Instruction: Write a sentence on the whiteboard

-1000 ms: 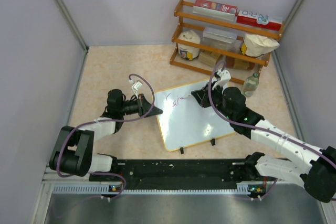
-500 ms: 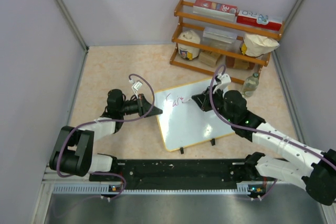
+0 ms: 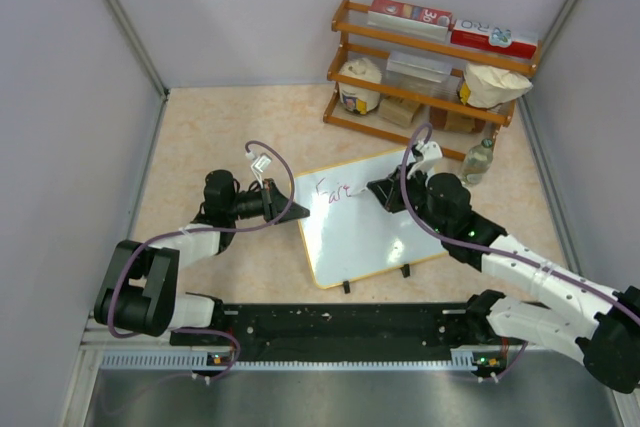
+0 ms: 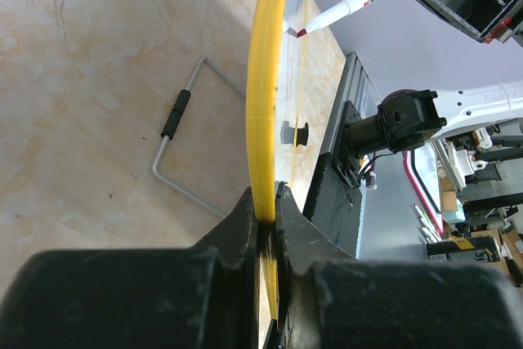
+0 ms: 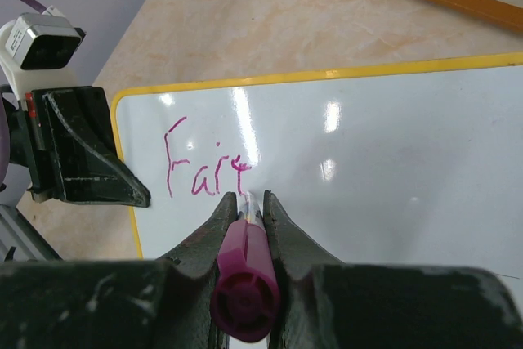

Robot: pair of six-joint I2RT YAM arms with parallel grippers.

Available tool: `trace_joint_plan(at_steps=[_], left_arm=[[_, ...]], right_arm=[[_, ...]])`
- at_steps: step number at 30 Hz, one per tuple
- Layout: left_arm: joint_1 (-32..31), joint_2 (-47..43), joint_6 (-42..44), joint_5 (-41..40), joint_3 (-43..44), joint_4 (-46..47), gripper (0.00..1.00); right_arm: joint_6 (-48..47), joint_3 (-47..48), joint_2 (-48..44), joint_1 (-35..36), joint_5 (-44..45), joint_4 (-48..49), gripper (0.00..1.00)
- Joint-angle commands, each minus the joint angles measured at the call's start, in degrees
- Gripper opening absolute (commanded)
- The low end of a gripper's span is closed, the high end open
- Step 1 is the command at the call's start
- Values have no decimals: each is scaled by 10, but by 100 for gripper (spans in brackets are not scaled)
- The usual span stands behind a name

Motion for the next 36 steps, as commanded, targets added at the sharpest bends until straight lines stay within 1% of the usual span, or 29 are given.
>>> trace_joint_plan(at_steps=[1,11,18,29,36], left_arm=[[-9,-5,50,-1,8,7,0],[-9,-7,49,-1,8,8,0],[-9,-6,49,-2,8,7,0],[-9,-6,49,0,8,7,0],[-9,-6,49,0,8,6,0]], right_arm=[[-12,23,-5,-6,39,-6,0],[-34,68,-21,-6,39,7,0],[-53,101,13,-7,55,1,0],[-53,106,57,-14,51,7,0],[-49,90,51,-18,49,-6,0]])
